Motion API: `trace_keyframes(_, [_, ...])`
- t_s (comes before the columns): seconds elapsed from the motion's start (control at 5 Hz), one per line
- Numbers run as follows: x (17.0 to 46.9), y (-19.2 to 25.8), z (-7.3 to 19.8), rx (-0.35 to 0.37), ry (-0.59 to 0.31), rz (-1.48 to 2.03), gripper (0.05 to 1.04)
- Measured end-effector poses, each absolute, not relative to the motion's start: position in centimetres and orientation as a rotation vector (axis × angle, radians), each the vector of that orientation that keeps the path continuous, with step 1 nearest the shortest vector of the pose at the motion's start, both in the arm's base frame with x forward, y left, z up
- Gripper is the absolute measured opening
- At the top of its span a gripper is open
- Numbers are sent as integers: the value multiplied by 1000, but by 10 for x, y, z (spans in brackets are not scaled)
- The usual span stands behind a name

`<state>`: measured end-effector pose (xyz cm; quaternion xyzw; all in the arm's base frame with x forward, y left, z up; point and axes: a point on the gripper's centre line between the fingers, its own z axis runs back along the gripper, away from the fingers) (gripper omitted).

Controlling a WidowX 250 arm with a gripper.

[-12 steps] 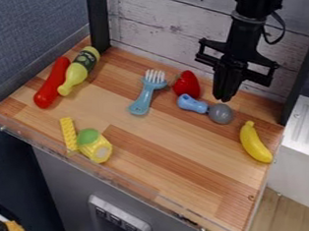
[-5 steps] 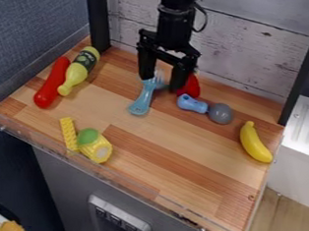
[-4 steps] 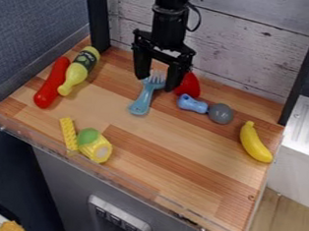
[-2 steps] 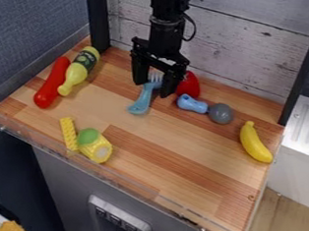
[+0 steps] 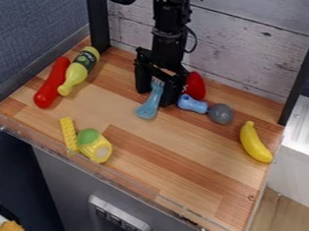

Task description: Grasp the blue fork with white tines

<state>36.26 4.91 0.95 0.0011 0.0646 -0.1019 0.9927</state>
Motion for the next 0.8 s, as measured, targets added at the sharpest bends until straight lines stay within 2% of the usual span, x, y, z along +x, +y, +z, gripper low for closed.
trace_keyframes(0.4, [368, 40, 11, 2, 122, -184, 396])
trace_keyframes(0.6, [371, 40, 11, 2, 130, -151, 296])
trace_keyframes(0.8, [374, 38, 12, -3, 131, -118, 295])
